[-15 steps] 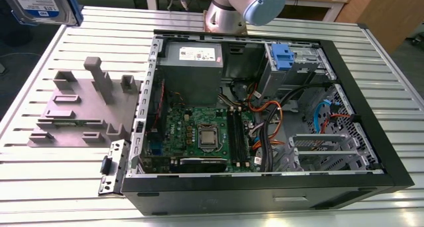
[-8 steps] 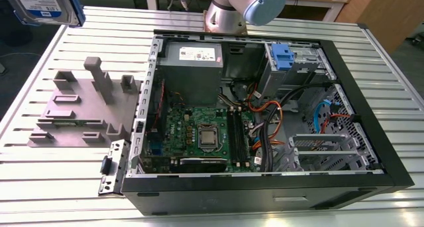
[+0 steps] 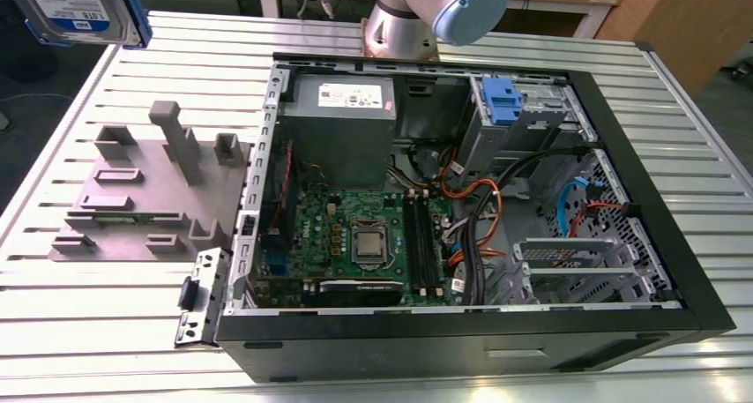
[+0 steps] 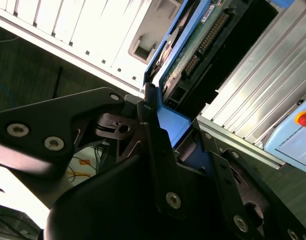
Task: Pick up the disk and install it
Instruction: 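Pick up the disk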
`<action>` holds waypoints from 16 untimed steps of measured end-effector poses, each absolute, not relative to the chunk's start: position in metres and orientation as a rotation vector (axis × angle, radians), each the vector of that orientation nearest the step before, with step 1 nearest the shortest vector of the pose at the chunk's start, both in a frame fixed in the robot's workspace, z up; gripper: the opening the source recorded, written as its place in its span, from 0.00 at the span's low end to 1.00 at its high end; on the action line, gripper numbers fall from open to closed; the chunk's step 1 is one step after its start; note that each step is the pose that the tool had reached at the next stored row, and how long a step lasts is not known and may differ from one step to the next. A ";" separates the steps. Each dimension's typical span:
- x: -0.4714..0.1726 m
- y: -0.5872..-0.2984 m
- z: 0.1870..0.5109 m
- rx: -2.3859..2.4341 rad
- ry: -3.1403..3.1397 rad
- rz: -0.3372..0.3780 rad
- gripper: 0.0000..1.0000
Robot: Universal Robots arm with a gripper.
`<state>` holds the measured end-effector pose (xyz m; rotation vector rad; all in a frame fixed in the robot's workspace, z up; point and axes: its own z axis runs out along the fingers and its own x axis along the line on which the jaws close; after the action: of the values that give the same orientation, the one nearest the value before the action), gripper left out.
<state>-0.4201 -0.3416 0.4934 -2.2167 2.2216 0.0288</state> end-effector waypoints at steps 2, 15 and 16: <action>-0.420 -0.342 0.493 -2.217 2.222 0.029 0.36; -0.415 -0.343 0.493 -2.216 2.222 0.029 0.36; -0.415 -0.343 0.493 -2.216 2.222 0.029 0.36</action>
<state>-0.4148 -0.3429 0.4933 -2.2165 2.2217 0.0287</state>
